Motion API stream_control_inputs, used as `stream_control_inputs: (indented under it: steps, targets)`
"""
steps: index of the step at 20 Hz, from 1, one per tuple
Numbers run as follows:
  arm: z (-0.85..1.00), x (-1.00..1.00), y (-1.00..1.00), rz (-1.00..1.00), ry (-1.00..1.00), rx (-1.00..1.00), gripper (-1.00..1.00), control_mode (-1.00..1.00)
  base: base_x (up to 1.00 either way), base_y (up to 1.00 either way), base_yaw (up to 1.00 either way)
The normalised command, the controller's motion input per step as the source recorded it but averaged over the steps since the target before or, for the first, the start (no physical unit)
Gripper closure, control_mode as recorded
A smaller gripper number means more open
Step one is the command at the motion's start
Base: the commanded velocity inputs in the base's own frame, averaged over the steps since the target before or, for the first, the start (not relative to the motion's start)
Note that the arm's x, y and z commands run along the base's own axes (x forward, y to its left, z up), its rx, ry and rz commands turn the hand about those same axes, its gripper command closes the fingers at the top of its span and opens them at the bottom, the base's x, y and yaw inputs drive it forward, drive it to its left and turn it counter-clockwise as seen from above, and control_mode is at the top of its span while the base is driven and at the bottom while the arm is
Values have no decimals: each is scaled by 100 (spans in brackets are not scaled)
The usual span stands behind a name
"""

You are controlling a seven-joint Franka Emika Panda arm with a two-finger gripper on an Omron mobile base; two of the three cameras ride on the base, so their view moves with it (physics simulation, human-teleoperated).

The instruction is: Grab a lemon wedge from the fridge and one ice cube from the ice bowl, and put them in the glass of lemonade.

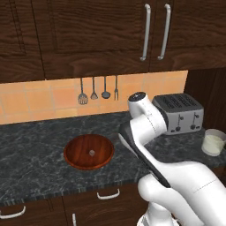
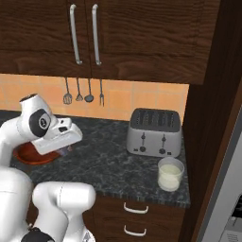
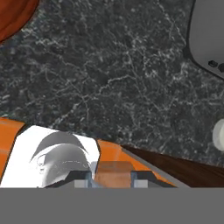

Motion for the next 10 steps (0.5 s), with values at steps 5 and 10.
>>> stream_control_inputs:
  steps: [5, 10]
  targets:
    - [4, -18, -100, -6, 0, -5, 100, -100, 0, 0, 0]
    - [0, -9, -100, -9, 0, -6, 100, -100, 0, 0, 0]
